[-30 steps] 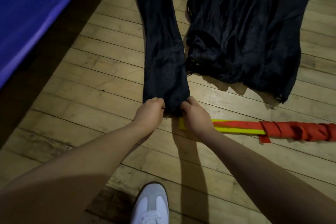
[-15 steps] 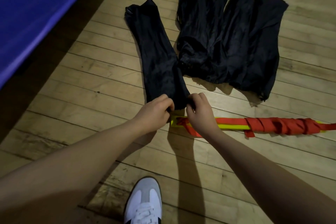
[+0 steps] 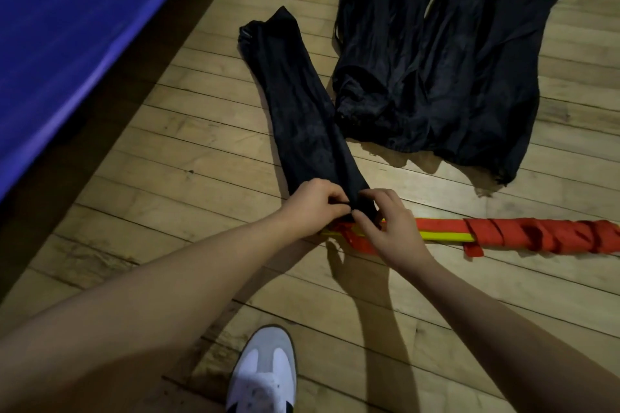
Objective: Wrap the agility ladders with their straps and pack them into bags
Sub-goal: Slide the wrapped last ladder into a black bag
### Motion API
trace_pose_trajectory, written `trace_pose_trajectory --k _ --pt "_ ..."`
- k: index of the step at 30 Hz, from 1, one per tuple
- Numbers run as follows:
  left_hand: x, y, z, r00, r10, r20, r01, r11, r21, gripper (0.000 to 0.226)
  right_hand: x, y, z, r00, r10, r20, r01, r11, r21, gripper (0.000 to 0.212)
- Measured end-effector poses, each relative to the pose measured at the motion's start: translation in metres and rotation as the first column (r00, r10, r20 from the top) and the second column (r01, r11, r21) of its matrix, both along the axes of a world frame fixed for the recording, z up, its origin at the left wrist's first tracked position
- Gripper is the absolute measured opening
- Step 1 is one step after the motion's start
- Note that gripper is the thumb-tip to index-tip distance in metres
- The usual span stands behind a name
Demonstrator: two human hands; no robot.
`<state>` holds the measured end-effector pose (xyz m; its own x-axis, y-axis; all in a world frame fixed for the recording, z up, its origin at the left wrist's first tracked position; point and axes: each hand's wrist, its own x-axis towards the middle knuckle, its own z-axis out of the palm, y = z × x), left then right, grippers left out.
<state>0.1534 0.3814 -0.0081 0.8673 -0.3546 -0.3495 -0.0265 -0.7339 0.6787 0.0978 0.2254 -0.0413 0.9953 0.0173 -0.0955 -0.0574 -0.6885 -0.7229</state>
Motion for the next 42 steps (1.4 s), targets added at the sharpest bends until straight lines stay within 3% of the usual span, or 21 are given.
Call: trace_pose_trajectory --k 2,5,12,17,20,26,33,36,38,40,42 --pt "-0.001 -0.002 0.0 1.0 0.019 -0.014 -0.019 1.0 -0.009 0.013 0.002 -0.002 -0.002 0.999 -0.03 0.023 0.031 0.999 -0.045 0.022" --pt "-0.002 -0.004 -0.001 1.0 0.004 -0.028 -0.003 0.999 0.047 0.017 0.003 -0.008 -0.002 0.996 -0.084 0.006 0.085 0.995 -0.055 0.021" --pt "-0.008 -0.009 0.004 0.986 -0.127 0.105 0.111 0.983 0.149 0.018 0.005 -0.003 0.01 0.979 -0.197 -0.047 0.201 0.97 0.135 0.015" --pt "-0.008 0.0 0.004 0.873 -0.438 0.215 0.364 0.879 0.309 0.027 0.01 -0.01 0.015 0.999 -0.042 0.026 0.043 0.999 -0.007 0.021" --pt "-0.011 0.01 0.0 0.809 -0.557 0.189 0.448 0.792 0.415 0.018 0.012 -0.008 0.016 0.994 -0.076 0.077 0.081 0.995 -0.059 0.016" --pt "-0.007 0.021 -0.004 0.835 -0.51 0.208 0.356 0.788 0.502 0.06 0.018 0.001 0.018 0.984 -0.147 0.105 0.143 0.989 0.039 0.016" --pt "0.004 0.032 0.0 0.822 -0.509 0.256 0.286 0.757 0.587 0.053 0.027 0.006 0.018 0.976 -0.046 0.214 0.02 0.992 0.123 0.026" --pt "0.01 0.029 0.0 0.811 -0.548 0.206 0.336 0.724 0.602 0.067 0.025 0.005 0.019 0.986 -0.039 0.159 0.013 0.986 0.166 0.049" --pt "0.013 0.024 -0.004 0.826 -0.533 0.181 0.328 0.718 0.614 0.076 0.019 0.001 0.013 0.992 -0.08 0.097 0.071 0.993 0.095 0.058" --pt "0.015 0.021 -0.007 0.84 -0.513 0.176 0.307 0.717 0.626 0.078 0.012 -0.007 0.003 0.996 -0.081 0.027 0.083 0.993 -0.086 0.046" --pt "0.017 0.017 -0.01 0.839 -0.512 0.185 0.293 0.711 0.639 0.072 0.004 -0.017 -0.006 0.994 0.031 -0.1 -0.062 0.947 -0.316 0.036"
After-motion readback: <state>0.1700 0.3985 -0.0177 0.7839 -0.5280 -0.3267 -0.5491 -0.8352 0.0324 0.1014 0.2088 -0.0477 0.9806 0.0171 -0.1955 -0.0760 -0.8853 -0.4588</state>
